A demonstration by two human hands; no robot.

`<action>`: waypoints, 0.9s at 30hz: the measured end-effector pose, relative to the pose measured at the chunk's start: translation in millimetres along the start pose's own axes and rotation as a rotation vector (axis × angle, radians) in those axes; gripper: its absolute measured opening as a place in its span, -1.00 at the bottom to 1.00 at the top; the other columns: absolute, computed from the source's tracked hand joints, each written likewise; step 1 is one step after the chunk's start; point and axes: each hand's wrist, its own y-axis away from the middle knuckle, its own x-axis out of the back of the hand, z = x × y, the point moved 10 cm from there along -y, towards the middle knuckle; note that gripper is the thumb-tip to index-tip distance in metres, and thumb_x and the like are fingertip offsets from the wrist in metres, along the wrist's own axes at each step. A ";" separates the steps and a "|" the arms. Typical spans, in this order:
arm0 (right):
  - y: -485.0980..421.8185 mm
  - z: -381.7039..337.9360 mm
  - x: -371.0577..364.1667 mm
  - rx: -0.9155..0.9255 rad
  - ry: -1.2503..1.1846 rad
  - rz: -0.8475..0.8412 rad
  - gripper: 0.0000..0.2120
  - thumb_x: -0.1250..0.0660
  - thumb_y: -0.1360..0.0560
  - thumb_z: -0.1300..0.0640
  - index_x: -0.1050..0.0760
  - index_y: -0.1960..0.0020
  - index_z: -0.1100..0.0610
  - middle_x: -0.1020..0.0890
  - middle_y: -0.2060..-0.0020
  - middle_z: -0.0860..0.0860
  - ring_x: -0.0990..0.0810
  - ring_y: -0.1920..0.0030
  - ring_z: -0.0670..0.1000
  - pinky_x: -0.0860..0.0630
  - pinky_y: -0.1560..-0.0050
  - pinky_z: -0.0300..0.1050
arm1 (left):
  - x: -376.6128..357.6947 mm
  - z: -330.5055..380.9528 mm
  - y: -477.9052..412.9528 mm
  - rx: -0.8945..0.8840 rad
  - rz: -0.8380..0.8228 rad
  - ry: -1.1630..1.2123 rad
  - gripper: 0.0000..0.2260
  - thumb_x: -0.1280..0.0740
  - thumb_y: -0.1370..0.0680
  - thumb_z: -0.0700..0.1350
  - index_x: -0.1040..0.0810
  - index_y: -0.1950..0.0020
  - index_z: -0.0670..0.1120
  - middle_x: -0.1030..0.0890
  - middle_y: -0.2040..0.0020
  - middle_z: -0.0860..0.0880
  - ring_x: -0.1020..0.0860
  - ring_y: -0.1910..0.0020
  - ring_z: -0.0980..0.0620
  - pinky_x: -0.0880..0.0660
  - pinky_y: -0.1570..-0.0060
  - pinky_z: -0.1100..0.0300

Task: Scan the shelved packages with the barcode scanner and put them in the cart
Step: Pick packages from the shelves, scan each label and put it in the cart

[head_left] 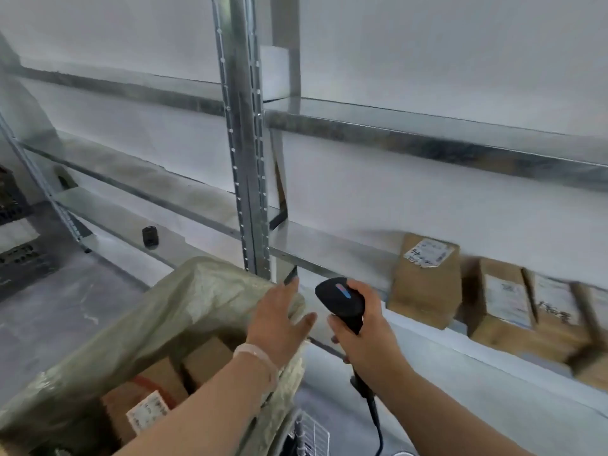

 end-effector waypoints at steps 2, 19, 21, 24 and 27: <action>6.5 12.7 36.2 -0.036 -0.006 0.113 -0.47 -0.40 -0.50 0.08 -0.21 -0.22 -0.40 -0.56 -0.08 -0.19 -0.65 0.03 -0.03 -0.63 0.04 0.11 | -24.3 32.9 -11.4 -0.082 -0.051 0.043 -0.35 -0.32 -0.56 0.17 -0.13 -0.58 0.09 -0.28 -0.54 0.02 -0.21 -0.52 0.03 -0.14 -0.53 0.06; -5.2 101.4 208.2 -0.191 0.014 0.376 -0.45 -0.40 -0.49 0.07 -0.21 -0.16 -0.48 -0.56 -0.07 -0.20 -0.64 0.02 -0.04 -0.63 0.06 0.09 | -172.3 171.0 -88.3 -0.091 -0.261 0.095 -0.40 -0.31 -0.57 0.15 -0.17 -0.56 0.14 -0.07 -0.59 -0.04 -0.10 -0.56 -0.14 -0.19 -0.49 0.00; -18.0 109.8 221.6 -0.191 0.002 0.356 -0.45 -0.40 -0.50 0.06 -0.20 -0.15 -0.50 -0.57 -0.07 -0.21 -0.64 0.03 -0.06 -0.64 0.07 0.04 | -184.6 171.7 -102.7 -0.038 -0.274 0.066 -0.37 -0.29 -0.58 0.17 -0.11 -0.58 0.15 0.02 -0.60 -0.06 -0.07 -0.57 -0.17 -0.16 -0.49 -0.01; -38.4 125.1 236.1 -0.199 -0.029 0.329 -0.48 -0.38 -0.51 0.07 -0.21 -0.19 -0.44 -0.59 -0.07 -0.16 -0.65 0.08 -0.08 -0.64 0.10 0.01 | -204.4 169.1 -127.3 0.041 -0.301 0.019 -0.36 -0.27 -0.57 0.22 -0.08 -0.59 0.18 0.01 -0.61 -0.05 -0.06 -0.56 -0.18 -0.13 -0.50 -0.04; -56.5 136.1 242.2 -0.198 -0.038 0.302 -0.47 -0.37 -0.51 0.08 -0.21 -0.18 -0.45 -0.60 -0.07 -0.15 -0.65 0.06 -0.11 -0.64 0.09 0.00 | -218.9 167.2 -146.6 0.055 -0.328 -0.045 -0.35 -0.27 -0.56 0.24 -0.09 -0.58 0.19 -0.09 -0.58 -0.06 -0.16 -0.53 -0.17 -0.18 -0.50 -0.01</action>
